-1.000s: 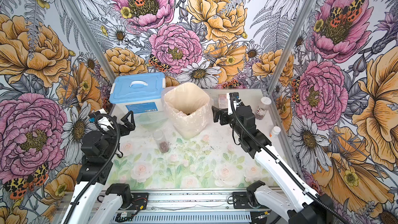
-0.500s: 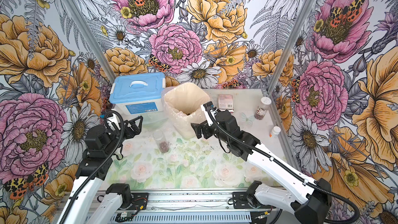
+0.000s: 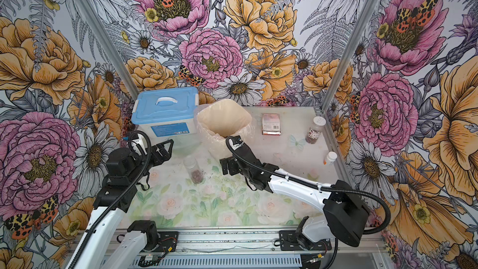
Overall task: Empty the moldy dried flower tea in the jars
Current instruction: Move the trash bin to the center of the board.
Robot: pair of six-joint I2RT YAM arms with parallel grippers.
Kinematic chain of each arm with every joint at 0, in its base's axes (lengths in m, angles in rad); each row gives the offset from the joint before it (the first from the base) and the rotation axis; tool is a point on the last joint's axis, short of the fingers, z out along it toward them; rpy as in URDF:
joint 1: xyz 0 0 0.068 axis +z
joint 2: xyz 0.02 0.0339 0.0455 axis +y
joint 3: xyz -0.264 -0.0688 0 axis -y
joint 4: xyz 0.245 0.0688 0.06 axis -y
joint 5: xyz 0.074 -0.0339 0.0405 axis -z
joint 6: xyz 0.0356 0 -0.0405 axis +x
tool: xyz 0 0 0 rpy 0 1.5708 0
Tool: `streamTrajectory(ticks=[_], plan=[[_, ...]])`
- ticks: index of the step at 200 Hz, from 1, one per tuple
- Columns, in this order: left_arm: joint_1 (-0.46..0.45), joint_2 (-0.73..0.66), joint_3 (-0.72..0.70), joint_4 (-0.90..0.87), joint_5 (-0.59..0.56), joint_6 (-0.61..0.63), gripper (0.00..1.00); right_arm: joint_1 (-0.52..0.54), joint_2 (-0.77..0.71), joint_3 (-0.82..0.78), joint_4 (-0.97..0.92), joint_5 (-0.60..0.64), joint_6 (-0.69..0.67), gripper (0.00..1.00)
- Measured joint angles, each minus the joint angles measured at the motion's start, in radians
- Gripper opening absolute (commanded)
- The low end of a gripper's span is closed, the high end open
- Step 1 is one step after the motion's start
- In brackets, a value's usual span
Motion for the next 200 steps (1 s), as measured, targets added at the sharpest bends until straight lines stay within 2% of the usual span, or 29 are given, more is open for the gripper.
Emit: streamTrajectory(ticks=[63, 111, 140, 164, 200], plan=[[0.000, -0.003, -0.024, 0.001, 0.000, -0.029, 0.99, -0.108, 0.086, 0.030, 0.106, 0.066, 0.123, 0.99], [-0.002, -0.013, -0.053, 0.005, 0.000, -0.074, 0.99, -0.204, 0.183, 0.114, 0.122, 0.056, 0.137, 0.99], [-0.005, -0.003, -0.060, 0.008, 0.000, -0.104, 0.99, -0.232, 0.185, 0.120, 0.121, 0.033, 0.129, 0.99], [-0.005, 0.005, -0.060, 0.007, 0.000, -0.131, 0.99, -0.236, 0.116, 0.085, 0.116, 0.013, 0.116, 0.98], [0.008, 0.016, -0.060, 0.002, 0.008, -0.150, 0.99, -0.189, -0.150, -0.001, 0.042, 0.006, 0.063, 0.97]])
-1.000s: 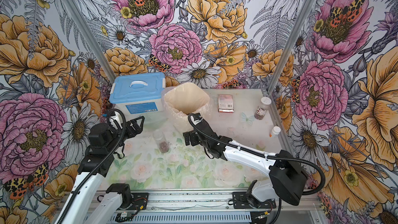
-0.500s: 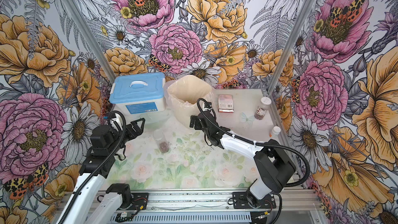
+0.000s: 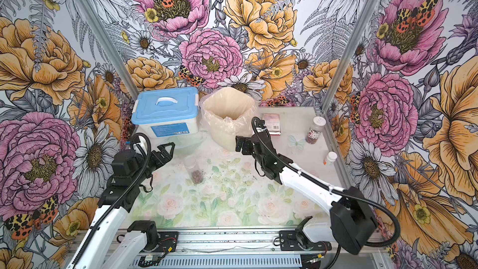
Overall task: Empty the moldy dried flower tea in the jars
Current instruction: Move the trash bin to the center of the board, then pick up the jar from the center of the board.
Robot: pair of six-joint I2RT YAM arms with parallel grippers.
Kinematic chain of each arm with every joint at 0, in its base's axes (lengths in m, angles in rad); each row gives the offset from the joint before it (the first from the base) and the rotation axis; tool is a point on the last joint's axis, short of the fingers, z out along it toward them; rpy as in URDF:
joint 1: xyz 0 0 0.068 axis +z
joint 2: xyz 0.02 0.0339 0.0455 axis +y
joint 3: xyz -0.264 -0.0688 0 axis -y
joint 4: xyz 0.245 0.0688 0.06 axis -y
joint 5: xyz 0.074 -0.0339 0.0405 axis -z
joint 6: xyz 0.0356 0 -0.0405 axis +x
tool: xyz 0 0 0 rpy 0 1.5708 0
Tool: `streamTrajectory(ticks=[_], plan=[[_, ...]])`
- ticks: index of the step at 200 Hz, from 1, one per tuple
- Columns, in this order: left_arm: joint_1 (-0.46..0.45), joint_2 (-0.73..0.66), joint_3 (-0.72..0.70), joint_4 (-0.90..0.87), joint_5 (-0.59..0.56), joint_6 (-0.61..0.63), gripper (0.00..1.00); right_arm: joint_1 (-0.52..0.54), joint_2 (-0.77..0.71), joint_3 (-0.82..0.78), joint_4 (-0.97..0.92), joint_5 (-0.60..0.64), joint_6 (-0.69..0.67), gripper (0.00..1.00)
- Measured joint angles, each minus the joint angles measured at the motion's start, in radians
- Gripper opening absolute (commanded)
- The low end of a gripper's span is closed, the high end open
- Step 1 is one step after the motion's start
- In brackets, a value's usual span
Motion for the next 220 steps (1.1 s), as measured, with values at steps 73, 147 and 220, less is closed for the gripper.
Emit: streamTrajectory(ticks=[73, 147, 220], plan=[[0.014, 0.021, 0.002, -0.017, 0.020, 0.016, 0.99, 0.185, -0.050, 0.142, -0.170, -0.043, -0.139, 0.97], [0.042, 0.029, 0.013, -0.056, 0.029, 0.047, 0.99, 0.381, 0.303, 0.542, -0.365, -0.093, -0.307, 1.00], [0.063, 0.044, 0.013, -0.109, -0.033, 0.038, 0.99, 0.417, 0.473, 0.734, -0.541, -0.128, -0.328, 0.99]])
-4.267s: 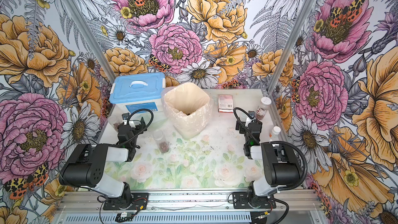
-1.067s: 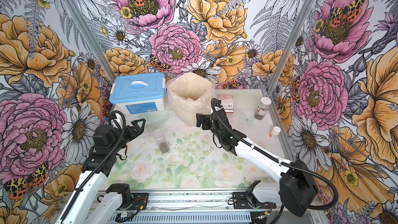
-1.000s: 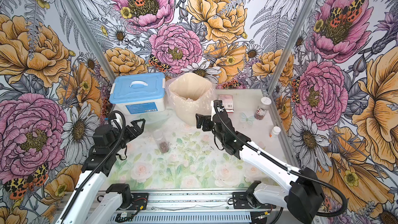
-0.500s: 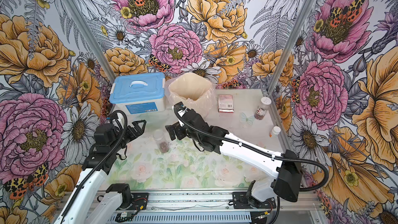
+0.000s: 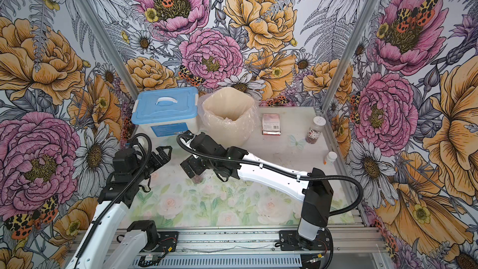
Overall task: Empty the moldy dried flower tea in the jars
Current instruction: Pick up the jar from the center of the board.
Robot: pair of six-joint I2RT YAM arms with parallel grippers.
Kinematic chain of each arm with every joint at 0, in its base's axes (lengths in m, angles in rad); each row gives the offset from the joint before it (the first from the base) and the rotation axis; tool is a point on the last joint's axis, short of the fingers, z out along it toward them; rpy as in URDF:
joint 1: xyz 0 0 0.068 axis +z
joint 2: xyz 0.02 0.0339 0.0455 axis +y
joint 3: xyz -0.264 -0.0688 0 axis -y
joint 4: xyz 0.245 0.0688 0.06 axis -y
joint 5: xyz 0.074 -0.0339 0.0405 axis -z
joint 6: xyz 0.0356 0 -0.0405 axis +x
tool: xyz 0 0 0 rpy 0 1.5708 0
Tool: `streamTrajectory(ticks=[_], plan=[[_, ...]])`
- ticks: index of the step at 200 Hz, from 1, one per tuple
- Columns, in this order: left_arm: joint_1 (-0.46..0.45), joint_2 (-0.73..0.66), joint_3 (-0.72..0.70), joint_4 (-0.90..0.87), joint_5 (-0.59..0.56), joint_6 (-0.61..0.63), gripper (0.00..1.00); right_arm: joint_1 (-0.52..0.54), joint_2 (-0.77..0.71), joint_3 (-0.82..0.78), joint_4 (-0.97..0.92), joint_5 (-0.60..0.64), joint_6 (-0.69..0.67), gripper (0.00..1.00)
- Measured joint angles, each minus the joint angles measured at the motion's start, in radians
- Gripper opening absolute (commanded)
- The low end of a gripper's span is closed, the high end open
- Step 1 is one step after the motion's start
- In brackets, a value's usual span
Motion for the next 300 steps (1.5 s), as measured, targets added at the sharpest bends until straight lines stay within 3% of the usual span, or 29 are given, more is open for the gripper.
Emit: streamTrajectory(ticks=[54, 136, 196, 300], plan=[[0.003, 0.001, 0.000, -0.013, -0.037, 0.000, 0.99, 0.010, 0.136, 0.105, -0.115, -0.010, 0.004, 0.99], [0.006, 0.011, 0.011, -0.024, -0.048, 0.001, 0.99, 0.010, 0.286, 0.211, -0.160, 0.037, 0.024, 0.85], [0.006, 0.011, 0.011, -0.026, -0.048, 0.003, 0.99, 0.006, 0.312, 0.233, -0.167, 0.061, 0.038, 0.72], [0.006, 0.011, 0.051, -0.027, -0.036, 0.029, 0.99, -0.015, 0.309, 0.233, -0.171, 0.081, 0.050, 0.40]])
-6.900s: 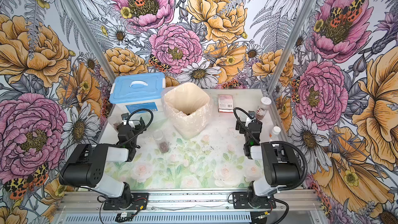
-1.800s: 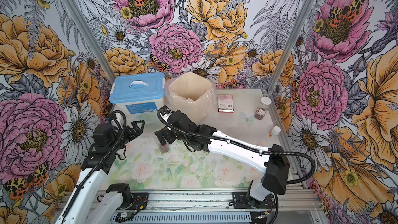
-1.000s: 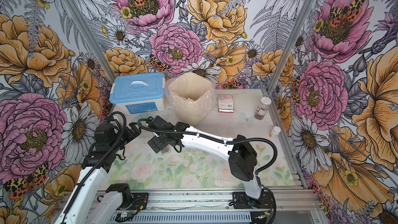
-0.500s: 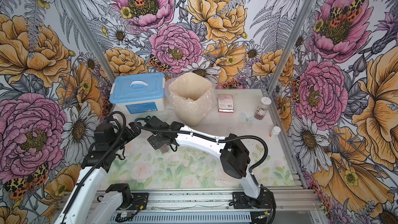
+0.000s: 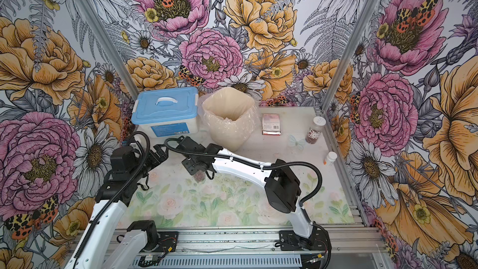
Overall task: Empty the moldy dried flower tea in the jars
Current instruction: Pick up the jar from the center of the board.
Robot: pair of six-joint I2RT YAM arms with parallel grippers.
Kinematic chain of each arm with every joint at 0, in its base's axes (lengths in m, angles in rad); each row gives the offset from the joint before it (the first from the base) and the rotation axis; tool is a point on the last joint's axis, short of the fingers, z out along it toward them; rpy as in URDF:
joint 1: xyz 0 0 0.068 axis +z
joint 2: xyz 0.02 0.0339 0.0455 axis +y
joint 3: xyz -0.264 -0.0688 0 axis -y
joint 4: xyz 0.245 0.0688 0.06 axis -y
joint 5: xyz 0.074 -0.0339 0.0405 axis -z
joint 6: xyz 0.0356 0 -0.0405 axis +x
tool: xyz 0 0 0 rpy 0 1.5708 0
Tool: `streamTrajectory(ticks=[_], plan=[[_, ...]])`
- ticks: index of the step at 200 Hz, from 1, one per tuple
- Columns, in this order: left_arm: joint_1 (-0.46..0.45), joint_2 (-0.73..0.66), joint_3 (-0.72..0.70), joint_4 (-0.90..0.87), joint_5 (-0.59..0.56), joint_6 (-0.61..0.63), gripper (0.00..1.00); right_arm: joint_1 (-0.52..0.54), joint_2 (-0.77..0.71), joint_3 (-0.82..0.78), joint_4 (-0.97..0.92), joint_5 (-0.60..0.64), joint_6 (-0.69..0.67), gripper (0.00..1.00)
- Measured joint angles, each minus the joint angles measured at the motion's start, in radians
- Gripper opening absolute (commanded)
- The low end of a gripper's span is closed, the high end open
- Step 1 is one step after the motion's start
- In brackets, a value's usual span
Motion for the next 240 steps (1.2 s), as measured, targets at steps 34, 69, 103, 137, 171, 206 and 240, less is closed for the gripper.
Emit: streamTrajectory(ticks=[34, 69, 103, 137, 171, 206, 240], plan=[[0.000, 0.000, 0.011, 0.010, 0.059, 0.011, 0.99, -0.008, -0.052, -0.023, -0.001, 0.002, 0.000, 0.36], [0.000, -0.002, 0.012, 0.081, 0.158, 0.027, 0.99, -0.050, -0.230, -0.123, 0.000, -0.012, 0.005, 0.35], [-0.082, -0.007, 0.012, 0.190, 0.218, 0.044, 0.99, -0.152, -0.457, -0.272, 0.012, -0.071, 0.012, 0.34], [-0.409, 0.031, 0.040, 0.266, 0.147, 0.174, 0.99, -0.301, -0.640, -0.438, 0.011, -0.188, 0.034, 0.34], [-0.679, 0.089, 0.042, 0.373, 0.029, 0.377, 0.99, -0.422, -0.709, -0.534, 0.007, -0.291, 0.063, 0.34], [-0.745, 0.172, -0.022, 0.518, 0.019, 0.511, 0.99, -0.462, -0.721, -0.550, -0.002, -0.366, 0.091, 0.34], [-0.810, 0.299, -0.029, 0.572, 0.021, 0.616, 0.99, -0.465, -0.747, -0.550, -0.001, -0.422, 0.119, 0.34]])
